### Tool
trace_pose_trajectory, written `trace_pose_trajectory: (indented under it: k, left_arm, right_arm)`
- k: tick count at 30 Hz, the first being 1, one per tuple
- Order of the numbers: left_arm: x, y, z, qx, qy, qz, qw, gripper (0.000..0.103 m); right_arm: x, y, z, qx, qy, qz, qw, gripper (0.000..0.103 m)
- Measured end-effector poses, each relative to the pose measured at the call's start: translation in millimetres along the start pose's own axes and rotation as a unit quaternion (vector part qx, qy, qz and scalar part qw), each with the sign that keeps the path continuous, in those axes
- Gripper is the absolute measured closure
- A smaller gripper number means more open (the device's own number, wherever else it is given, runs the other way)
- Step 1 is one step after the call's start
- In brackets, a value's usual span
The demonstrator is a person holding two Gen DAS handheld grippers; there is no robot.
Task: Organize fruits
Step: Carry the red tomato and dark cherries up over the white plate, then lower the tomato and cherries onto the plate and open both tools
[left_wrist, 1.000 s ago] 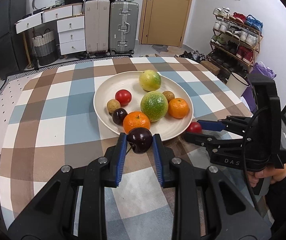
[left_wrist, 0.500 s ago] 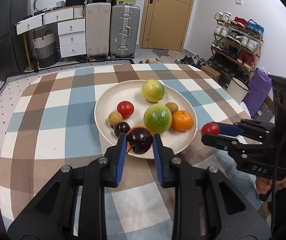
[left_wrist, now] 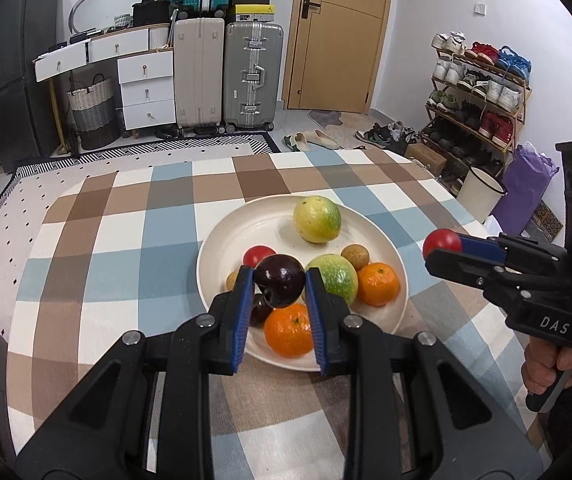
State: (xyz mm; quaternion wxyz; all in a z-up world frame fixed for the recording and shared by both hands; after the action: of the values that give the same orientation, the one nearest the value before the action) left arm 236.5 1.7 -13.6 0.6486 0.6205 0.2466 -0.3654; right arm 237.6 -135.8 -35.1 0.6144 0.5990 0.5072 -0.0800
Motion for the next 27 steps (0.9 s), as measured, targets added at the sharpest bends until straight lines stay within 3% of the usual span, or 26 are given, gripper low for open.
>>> trace_pose_trajectory:
  k: [11,27]
  left_arm:
    - [27,22,-8,0.002,0.002,-0.004,1.0,0.08]
    - [76,41,-8,0.016,0.007,-0.023,0.9996,0.079]
  right_arm:
    - [8,19,16,0.015,-0.005,0.01,1.0,0.071]
    - [57,26,39,0.04,-0.023,-0.016,0.999,0.071]
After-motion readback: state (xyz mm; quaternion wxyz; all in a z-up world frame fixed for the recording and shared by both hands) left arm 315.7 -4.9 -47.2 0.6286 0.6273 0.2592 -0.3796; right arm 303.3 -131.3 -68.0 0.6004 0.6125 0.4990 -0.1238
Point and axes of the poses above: each gripper's, at about its wrist camera, not at the fingertips, and x roughly the way its jaws point, z to its right, y to its top, the point moved 7 cm from there along x, roughly the way its jaws point, and after that the axes turned 11 degrees about -z, right-handed, at the moved point
